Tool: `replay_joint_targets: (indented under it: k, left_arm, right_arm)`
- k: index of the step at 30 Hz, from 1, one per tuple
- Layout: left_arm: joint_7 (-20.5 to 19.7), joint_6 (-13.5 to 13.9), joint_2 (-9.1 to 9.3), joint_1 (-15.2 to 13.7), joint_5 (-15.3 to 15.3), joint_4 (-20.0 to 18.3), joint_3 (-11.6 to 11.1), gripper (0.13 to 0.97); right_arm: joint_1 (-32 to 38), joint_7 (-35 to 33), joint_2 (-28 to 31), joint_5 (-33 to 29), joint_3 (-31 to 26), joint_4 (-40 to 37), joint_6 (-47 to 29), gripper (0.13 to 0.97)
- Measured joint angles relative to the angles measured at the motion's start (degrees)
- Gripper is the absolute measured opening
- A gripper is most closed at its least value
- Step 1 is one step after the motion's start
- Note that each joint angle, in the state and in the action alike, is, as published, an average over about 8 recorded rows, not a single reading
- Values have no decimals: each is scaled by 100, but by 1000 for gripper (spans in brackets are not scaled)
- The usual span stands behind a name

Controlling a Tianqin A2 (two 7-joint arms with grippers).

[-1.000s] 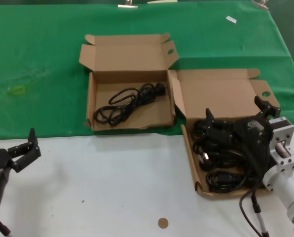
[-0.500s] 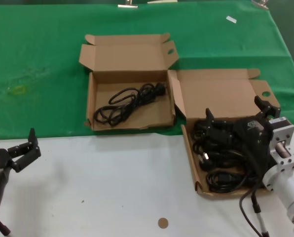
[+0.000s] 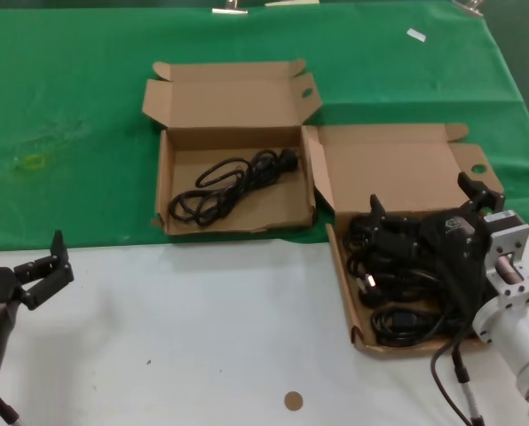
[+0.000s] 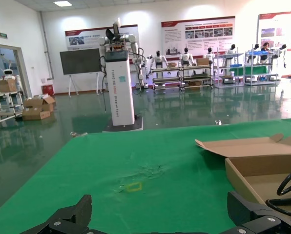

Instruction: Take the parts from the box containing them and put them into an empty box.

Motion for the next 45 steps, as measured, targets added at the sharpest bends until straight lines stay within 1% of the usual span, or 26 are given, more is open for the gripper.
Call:
replay_joint_targets:
  k: [45]
  left_arm:
    - [2,0,0,0,0,0,0,966]
  right_arm:
    - [0,0,0,0,0,0,0,966]
